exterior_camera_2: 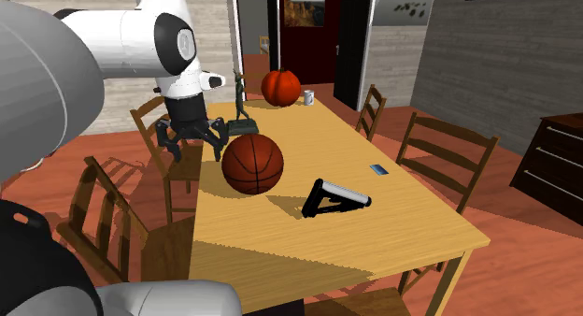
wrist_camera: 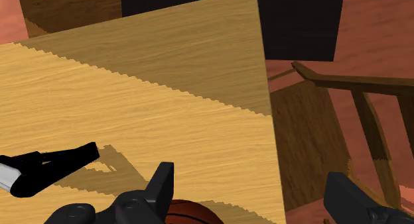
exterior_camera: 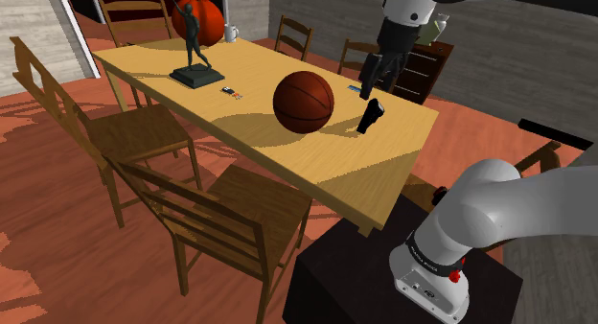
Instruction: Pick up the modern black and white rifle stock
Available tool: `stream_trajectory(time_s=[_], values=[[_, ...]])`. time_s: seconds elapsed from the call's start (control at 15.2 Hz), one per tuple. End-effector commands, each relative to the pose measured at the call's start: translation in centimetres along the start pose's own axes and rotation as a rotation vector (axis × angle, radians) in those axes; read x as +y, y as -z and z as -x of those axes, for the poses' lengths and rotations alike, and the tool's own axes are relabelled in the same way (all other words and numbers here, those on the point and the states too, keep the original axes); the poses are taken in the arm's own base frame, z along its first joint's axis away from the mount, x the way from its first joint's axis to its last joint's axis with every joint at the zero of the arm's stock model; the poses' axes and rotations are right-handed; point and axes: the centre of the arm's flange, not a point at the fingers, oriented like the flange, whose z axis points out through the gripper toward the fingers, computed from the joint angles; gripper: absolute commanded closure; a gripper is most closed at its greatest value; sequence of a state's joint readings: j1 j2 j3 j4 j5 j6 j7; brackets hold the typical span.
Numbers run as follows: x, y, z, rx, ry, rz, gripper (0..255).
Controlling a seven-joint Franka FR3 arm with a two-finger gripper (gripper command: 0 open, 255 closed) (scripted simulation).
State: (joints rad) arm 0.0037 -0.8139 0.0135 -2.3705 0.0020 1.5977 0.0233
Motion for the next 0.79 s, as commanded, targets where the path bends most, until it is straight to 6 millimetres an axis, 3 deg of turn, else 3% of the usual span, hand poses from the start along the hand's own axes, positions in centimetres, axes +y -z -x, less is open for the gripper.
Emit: stream_trajectory(time_s=[0.0, 0.73], values=[[0.0, 0.0, 0.0, 0.0, 0.0, 0.0, 0], [9.2, -5.1, -12.9, -0.174, -0.313, 0.014, 0]])
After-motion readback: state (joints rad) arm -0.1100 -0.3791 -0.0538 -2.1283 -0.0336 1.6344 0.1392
